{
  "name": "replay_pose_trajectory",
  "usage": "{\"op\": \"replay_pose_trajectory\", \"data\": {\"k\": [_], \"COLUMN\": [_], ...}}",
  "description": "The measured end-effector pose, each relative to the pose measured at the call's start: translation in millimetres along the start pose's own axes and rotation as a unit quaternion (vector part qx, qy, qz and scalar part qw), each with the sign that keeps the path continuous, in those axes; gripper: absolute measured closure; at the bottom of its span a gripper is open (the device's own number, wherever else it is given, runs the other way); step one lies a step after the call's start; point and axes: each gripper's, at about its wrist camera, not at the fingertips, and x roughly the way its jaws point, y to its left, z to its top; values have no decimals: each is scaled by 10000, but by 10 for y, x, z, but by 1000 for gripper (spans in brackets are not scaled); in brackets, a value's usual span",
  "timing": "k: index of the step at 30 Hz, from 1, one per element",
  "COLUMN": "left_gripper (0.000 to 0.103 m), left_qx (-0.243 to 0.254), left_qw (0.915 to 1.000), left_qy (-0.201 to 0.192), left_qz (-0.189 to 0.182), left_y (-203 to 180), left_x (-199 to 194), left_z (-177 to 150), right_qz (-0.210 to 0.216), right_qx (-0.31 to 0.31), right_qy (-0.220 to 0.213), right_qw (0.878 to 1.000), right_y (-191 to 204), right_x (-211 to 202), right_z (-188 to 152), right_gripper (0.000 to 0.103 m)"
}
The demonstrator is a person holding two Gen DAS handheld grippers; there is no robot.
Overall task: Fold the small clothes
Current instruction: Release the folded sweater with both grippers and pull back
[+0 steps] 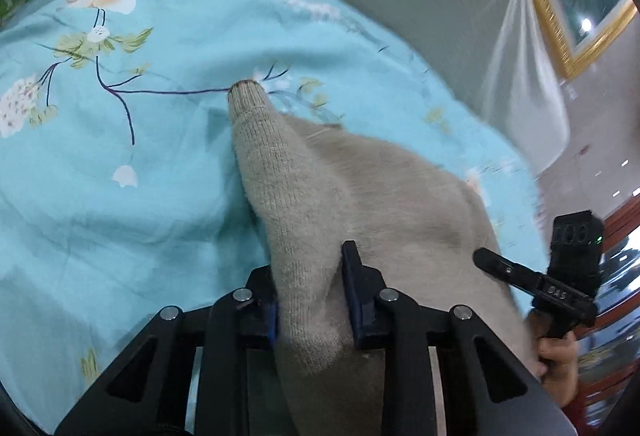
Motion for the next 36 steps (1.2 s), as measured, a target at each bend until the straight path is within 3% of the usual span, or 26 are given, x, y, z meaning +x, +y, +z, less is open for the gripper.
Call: {"op": "replay_pose_trajectory", "data": {"k": [3, 5, 7, 9, 13, 20, 22, 27, 29, 30, 31, 32, 33, 36], "left_gripper": [66, 58, 44, 43, 35, 29, 26, 26, 33, 47, 62, 71, 81, 90], "left_qx": [1, 14, 26, 93, 329, 695, 819, 1130, 1271, 1308, 1306, 1285, 1258, 1282], "left_qw": [9998, 9997, 9994, 9991, 9959, 9951, 9943, 9893, 9863, 9850, 9845, 9851, 9858, 9852], "left_qy": [-9, -126, -275, -369, -591, -244, -223, -210, -228, -261, -225, -139, -102, -168], "left_qz": [175, 212, 196, 167, 599, 660, 651, 904, 1027, 1094, 1147, 1134, 1112, 1123], "left_y": [-79, -151, -206, -280, -398, -489, -520, -605, -639, -648, -642, -626, -606, -642], "left_x": [-122, -299, -535, -759, -1167, -1388, -1364, -1196, -1133, -1086, -1041, -996, -980, -1025], "left_z": [-19, -88, -235, -434, -975, -1946, -2056, -2109, -2096, -2066, -2060, -2055, -2050, -2103], "right_qz": [202, 92, 15, 39, 21, -24, -86, -96, -152, -143, -155, -205, -289, -389], "right_qx": [365, 373, 244, 96, -68, -120, -210, -353, -447, -464, -488, -503, -517, -579], "right_qy": [-18, -89, -154, -178, -246, -227, -237, -373, -379, -338, -285, -203, -135, -177], "right_qw": [9991, 9992, 9996, 9998, 9997, 9997, 9995, 9986, 9982, 9982, 9983, 9983, 9982, 9974], "right_y": [-95, -50, 27, 125, 250, 314, 382, 491, 523, 532, 544, 545, 549, 566], "right_x": [-44, -222, -397, -614, -961, -1137, -1095, -1044, -1005, -972, -935, -892, -859, -938], "right_z": [-60, -112, -201, -380, -788, -1341, -1370, -1414, -1423, -1435, -1454, -1473, -1483, -1515], "right_gripper": [84, 81, 81, 80, 80, 77, 59, 56, 56, 59, 71, 79, 94, 97]}}
